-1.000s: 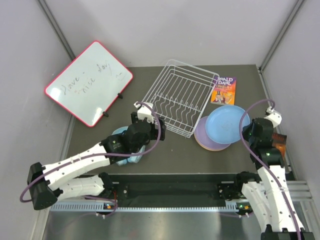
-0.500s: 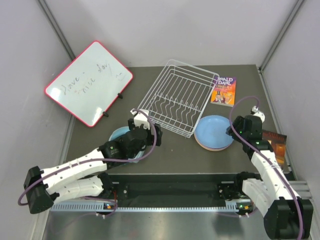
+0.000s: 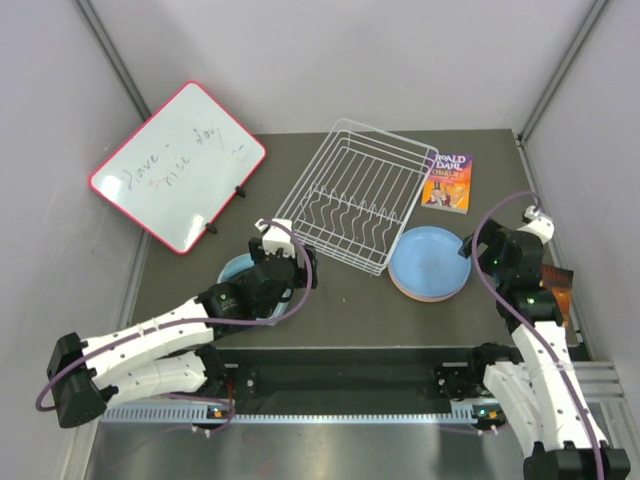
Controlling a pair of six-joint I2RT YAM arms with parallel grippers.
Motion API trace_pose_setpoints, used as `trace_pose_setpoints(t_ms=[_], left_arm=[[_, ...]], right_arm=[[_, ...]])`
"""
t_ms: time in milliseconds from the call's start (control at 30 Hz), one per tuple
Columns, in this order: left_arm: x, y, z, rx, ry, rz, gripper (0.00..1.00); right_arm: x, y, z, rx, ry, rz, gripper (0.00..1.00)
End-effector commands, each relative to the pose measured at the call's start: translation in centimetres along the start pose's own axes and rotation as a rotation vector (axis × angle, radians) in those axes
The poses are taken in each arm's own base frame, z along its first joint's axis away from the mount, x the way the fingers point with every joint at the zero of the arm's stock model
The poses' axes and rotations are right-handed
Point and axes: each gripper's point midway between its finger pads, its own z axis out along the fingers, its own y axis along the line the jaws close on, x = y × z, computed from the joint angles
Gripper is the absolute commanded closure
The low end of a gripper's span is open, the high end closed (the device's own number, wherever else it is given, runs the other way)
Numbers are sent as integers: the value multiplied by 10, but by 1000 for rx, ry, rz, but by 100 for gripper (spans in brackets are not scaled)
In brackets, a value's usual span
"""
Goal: Unload the plates from the dish rack
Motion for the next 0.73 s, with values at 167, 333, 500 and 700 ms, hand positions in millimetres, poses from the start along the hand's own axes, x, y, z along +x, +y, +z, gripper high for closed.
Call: trace_pose_setpoints(t_ms=[167, 333, 500, 700], left_arm=[[-5, 22, 2, -104, -65, 28, 7], [-17, 25, -4, -119, -85, 33, 7], [-25, 28, -11, -105, -114, 10, 7], [-36, 37, -18, -141, -148, 0, 6]], right_arm=[[-33, -10, -18, 43, -121, -76, 0], [-33, -5, -17, 1, -147, -80, 0], [-37, -3, -20, -16, -185, -76, 0], [-42, -3, -25, -26, -227, -70, 0]])
